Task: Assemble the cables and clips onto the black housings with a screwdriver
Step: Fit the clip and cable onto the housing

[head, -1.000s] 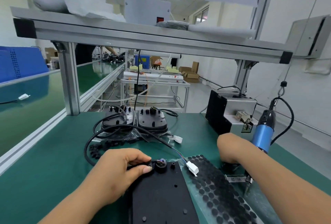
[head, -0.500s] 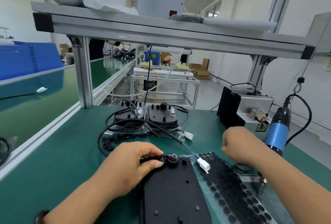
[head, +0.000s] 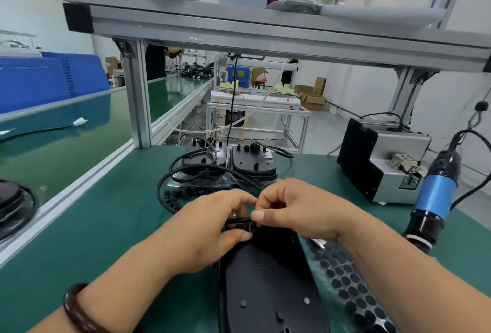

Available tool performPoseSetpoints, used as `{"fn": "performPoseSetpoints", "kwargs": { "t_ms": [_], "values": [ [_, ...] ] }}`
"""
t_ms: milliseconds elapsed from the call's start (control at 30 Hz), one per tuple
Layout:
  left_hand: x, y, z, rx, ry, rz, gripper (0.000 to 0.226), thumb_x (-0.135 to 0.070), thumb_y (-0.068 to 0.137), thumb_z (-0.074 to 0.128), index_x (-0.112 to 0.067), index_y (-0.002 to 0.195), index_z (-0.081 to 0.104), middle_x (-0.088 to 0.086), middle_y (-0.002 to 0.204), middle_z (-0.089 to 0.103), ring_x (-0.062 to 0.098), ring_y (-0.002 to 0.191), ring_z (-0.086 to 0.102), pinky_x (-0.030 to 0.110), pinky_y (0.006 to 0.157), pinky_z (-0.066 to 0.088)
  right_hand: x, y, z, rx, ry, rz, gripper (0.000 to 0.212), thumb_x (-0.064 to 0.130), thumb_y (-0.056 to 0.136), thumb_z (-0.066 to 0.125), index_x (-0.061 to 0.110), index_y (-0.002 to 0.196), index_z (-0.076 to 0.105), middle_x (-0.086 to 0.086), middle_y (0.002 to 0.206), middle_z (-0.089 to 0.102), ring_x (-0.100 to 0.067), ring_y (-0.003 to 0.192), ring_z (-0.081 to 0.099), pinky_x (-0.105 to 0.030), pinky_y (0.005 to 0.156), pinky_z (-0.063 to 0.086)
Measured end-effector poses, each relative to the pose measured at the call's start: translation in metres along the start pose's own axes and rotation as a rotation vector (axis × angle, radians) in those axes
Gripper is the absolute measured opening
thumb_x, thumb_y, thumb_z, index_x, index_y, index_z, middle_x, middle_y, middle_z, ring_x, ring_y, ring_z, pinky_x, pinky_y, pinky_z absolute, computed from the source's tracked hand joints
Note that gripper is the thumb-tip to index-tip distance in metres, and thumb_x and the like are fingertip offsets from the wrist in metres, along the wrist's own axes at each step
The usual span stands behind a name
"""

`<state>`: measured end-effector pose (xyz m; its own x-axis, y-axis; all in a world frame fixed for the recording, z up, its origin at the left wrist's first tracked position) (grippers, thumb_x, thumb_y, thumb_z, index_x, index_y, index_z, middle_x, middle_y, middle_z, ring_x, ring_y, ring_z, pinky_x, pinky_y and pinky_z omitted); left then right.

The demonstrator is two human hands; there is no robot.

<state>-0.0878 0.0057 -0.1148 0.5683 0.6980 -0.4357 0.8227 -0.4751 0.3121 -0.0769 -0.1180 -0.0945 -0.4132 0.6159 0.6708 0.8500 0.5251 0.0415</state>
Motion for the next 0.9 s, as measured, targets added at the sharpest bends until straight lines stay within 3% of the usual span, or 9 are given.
{"fn": "performPoseSetpoints", "kwargs": {
  "t_ms": [133,233,400,533,633,800,900],
  "values": [
    [-0.002,0.004,0.001,0.056,-0.04,-0.031,0.044,-0.03,0.086,0.066,-0.042,0.123,0.046,-0.024,0.108,0.058,-0.004,0.104,0.054,0.022,0.094,0.046,0.0,0.001,0.0,0.038,-0.002,0.01,0.022,0.026,0.089,0.067,0.025,0.068,0.06,0.013,0.058,0.045,-0.002,0.053,0.037,-0.014,0.054,0.033],
    [-0.002,0.008,0.0,0.107,-0.122,-0.06,0.049,-0.024,0.087,0.066,-0.036,0.13,0.046,-0.02,0.095,0.061,-0.004,0.094,0.056,0.013,0.089,0.043,0.0,0.0,-0.001,0.046,0.001,0.007,0.019,0.027,0.087,0.069,0.026,0.069,0.064,0.016,0.057,0.051,0.002,0.053,0.041,-0.01,0.054,0.034],
    [0.001,0.011,0.003,0.193,-0.206,-0.104,0.041,-0.022,0.088,0.066,-0.029,0.125,0.049,-0.02,0.073,0.06,-0.008,0.071,0.054,0.017,0.077,0.045,0.002,-0.001,0.0,0.029,-0.028,-0.015,0.02,0.029,0.086,0.07,0.027,0.067,0.066,0.015,0.054,0.05,0.0,0.052,0.039,-0.012,0.052,0.033],
    [0.006,0.008,0.006,0.268,-0.386,-0.174,0.039,-0.013,0.089,0.064,-0.027,0.123,0.05,-0.014,0.084,0.065,-0.002,0.074,0.058,0.018,0.075,0.046,0.004,-0.001,0.001,0.015,-0.065,-0.019,0.02,0.028,0.085,0.071,0.023,0.067,0.066,0.015,0.049,0.048,0.0,0.047,0.038,-0.01,0.048,0.032],
    [0.008,0.006,0.008,0.302,-0.538,-0.204,0.038,-0.005,0.091,0.06,-0.03,0.118,0.051,-0.008,0.091,0.066,0.005,0.083,0.058,0.024,0.082,0.046,0.004,0.0,0.003,-0.008,-0.12,-0.012,0.021,0.032,0.083,0.071,0.023,0.065,0.065,0.014,0.049,0.049,-0.001,0.045,0.04,-0.011,0.05,0.032],
    [0.009,0.005,0.008,0.283,-0.542,-0.205,0.033,-0.007,0.092,0.058,-0.029,0.115,0.053,-0.008,0.09,0.065,0.003,0.081,0.056,0.021,0.081,0.045,0.0,0.001,0.002,-0.092,-0.131,0.006,0.023,0.038,0.078,0.075,0.021,0.067,0.063,0.011,0.056,0.053,0.0,0.05,0.042,-0.01,0.051,0.034],
    [0.009,0.006,0.004,0.236,-0.494,-0.2,0.033,-0.011,0.09,0.062,-0.03,0.116,0.052,-0.011,0.086,0.069,0.002,0.079,0.059,0.022,0.078,0.046,-0.004,0.002,-0.002,-0.146,-0.085,0.016,0.022,0.037,0.074,0.079,0.029,0.077,0.059,0.013,0.074,0.059,0.002,0.062,0.05,-0.013,0.06,0.041]
  ]
}}
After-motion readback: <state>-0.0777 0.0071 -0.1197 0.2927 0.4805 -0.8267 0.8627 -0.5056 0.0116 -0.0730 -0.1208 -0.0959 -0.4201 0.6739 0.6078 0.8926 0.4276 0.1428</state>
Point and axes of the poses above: each hand's wrist, its own y-axis towards the middle knuckle, its own z-axis out of the palm, x = y × z, the point moved 7 cm from there along y, towards the middle knuckle
